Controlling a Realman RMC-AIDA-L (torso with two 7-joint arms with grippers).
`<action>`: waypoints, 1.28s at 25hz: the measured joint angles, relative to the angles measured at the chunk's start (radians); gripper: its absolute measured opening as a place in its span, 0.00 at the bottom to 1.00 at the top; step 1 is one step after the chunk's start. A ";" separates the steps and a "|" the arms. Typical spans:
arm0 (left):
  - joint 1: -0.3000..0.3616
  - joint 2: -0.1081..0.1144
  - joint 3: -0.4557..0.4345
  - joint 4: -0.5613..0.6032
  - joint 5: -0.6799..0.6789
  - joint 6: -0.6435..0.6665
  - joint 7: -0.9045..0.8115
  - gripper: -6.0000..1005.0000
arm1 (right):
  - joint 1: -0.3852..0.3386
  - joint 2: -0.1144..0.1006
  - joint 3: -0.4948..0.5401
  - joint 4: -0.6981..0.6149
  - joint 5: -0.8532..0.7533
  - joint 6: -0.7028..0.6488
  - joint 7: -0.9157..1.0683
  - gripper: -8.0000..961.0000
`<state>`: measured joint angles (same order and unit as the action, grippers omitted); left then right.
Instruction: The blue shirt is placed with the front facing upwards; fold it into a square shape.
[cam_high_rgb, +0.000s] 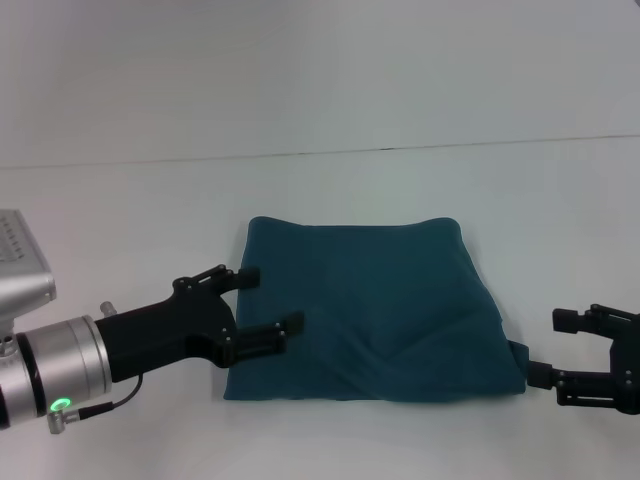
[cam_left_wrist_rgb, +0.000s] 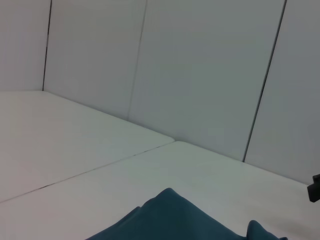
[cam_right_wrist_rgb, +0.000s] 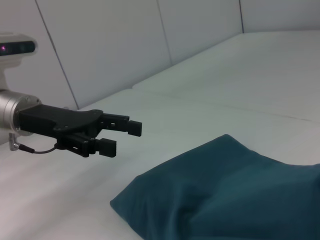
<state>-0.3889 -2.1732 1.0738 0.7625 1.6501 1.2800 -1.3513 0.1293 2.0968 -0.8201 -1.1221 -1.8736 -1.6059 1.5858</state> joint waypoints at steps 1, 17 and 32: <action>-0.001 0.000 0.001 0.002 0.001 0.000 -0.002 0.89 | 0.002 0.000 -0.003 0.001 -0.001 0.001 0.000 0.85; 0.005 0.000 0.011 0.011 0.003 0.004 -0.004 0.89 | 0.005 -0.002 -0.038 0.007 -0.006 0.010 0.010 0.98; 0.002 0.000 0.014 0.011 0.002 0.002 -0.004 0.89 | 0.020 -0.003 -0.037 0.018 -0.022 0.012 0.013 0.98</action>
<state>-0.3871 -2.1735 1.0880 0.7731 1.6523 1.2823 -1.3556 0.1489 2.0937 -0.8574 -1.1039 -1.8961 -1.5937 1.5989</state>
